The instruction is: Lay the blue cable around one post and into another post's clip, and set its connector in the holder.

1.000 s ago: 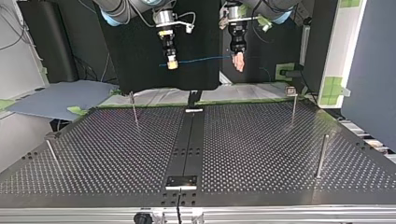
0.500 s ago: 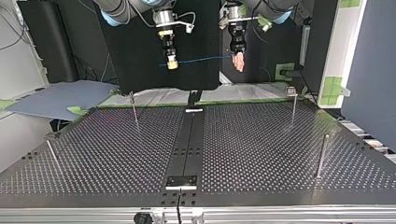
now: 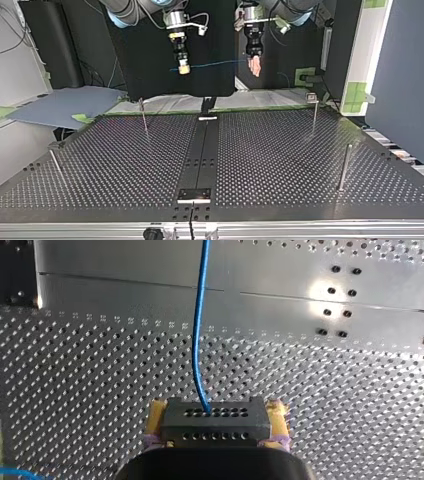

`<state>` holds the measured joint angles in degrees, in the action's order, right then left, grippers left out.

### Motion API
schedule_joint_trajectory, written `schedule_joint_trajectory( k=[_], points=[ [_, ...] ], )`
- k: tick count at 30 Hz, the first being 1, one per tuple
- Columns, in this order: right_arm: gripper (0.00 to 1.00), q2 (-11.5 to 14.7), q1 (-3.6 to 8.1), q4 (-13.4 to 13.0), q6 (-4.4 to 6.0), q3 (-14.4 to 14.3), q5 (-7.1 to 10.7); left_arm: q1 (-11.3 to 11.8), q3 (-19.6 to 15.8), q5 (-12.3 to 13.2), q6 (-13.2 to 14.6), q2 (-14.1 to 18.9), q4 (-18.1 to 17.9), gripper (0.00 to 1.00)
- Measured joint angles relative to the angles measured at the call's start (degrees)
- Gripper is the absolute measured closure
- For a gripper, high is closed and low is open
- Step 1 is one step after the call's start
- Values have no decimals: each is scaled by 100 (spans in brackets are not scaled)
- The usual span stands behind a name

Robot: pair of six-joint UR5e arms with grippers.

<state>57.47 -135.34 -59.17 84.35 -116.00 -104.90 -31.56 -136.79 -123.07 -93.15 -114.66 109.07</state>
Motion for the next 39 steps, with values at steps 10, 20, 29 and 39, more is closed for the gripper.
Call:
schedule_joint_trajectory(
  k=[10,20,29,39],
  points=[
    [100,6,88,380,-12,-75,3,-10,6,7,-1,-23,36,0],
    [100,6,90,414,-13,-76,3,-10,6,7,-1,-24,37,0],
    [100,7,91,415,-13,-77,3,-10,6,7,-1,-24,37,0],
    [100,6,90,414,-13,-77,3,-10,6,7,-1,-25,37,0]
  ],
)
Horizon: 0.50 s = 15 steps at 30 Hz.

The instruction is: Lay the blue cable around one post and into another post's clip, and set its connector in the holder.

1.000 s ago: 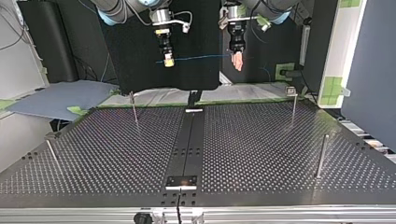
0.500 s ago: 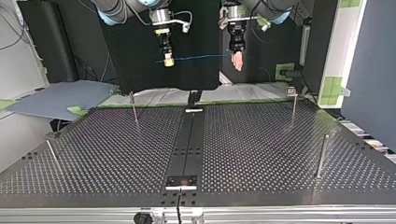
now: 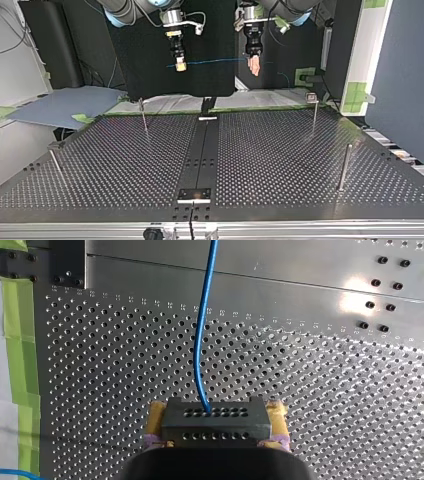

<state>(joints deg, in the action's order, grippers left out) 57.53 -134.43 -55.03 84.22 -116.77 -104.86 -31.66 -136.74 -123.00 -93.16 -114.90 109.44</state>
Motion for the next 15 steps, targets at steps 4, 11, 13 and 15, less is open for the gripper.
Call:
schedule_joint_trajectory(
  k=[4,11,13,15],
  points=[
    [100,0,0,0,0,0,0,0,0,0,0,0,0,0],
    [100,2,42,61,-45,59,-61,84,49,85,-85,-14,85,0],
    [100,47,48,134,-37,133,-133,183,95,184,-184,49,184,0],
    [100,140,53,243,31,239,-225,295,121,276,-295,145,294,0]
  ],
)
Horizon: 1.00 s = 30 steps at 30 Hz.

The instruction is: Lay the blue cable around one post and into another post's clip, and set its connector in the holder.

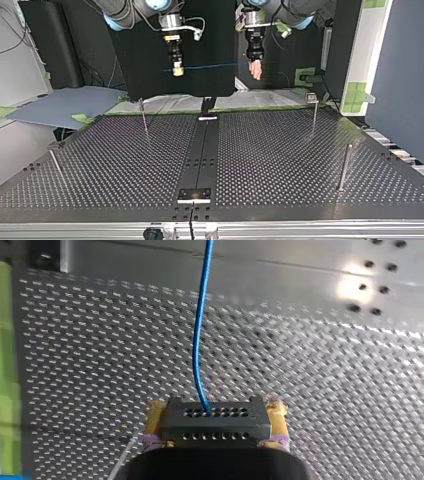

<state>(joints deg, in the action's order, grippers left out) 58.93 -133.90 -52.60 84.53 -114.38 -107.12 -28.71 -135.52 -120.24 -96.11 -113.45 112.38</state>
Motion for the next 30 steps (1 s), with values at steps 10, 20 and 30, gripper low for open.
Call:
schedule_joint_trajectory(
  k=[10,20,30],
  points=[
    [100,608,23,618,470,136,-63,237,88,231,-578,569,578,0],
    [100,1227,29,1053,488,325,55,298,376,401,-1060,1124,1134,0],
    [100,1849,59,1573,607,507,68,371,601,391,-1296,1683,1694,0]
  ],
)
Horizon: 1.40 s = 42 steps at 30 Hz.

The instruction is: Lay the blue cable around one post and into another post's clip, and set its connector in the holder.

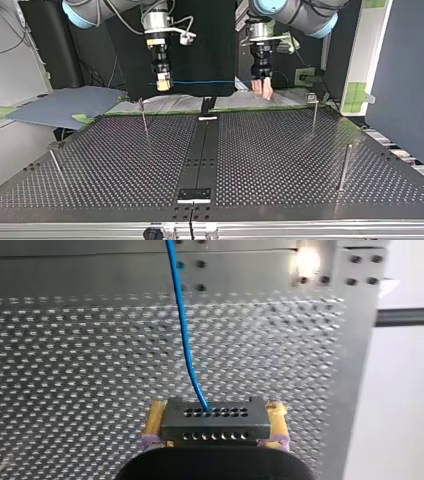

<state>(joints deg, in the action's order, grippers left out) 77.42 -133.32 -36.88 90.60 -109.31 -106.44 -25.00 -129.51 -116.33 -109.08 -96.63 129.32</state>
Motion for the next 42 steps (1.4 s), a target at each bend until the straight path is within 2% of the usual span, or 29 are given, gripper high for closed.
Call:
schedule_joint_trajectory(
  k=[10,13,18,27,31,36,42],
  points=[
    [100,520,14,164,8,149,129,100,281,-52,-155,569,571,0],
    [100,469,2,262,-12,278,190,129,430,-62,-200,736,737,0],
    [100,238,-20,399,-20,565,245,178,684,-96,-267,994,993,0],
    [100,168,-3,546,-20,916,309,288,1173,-128,-320,1453,1508,0],
    [100,163,-6,596,-22,1101,372,362,1258,-130,-318,1534,1743,0],
    [100,156,-28,790,-34,1360,458,466,1308,-114,-328,1586,2069,0],
    [100,141,-71,971,-112,1682,496,598,1450,-92,-342,1605,2447,0]
  ],
)
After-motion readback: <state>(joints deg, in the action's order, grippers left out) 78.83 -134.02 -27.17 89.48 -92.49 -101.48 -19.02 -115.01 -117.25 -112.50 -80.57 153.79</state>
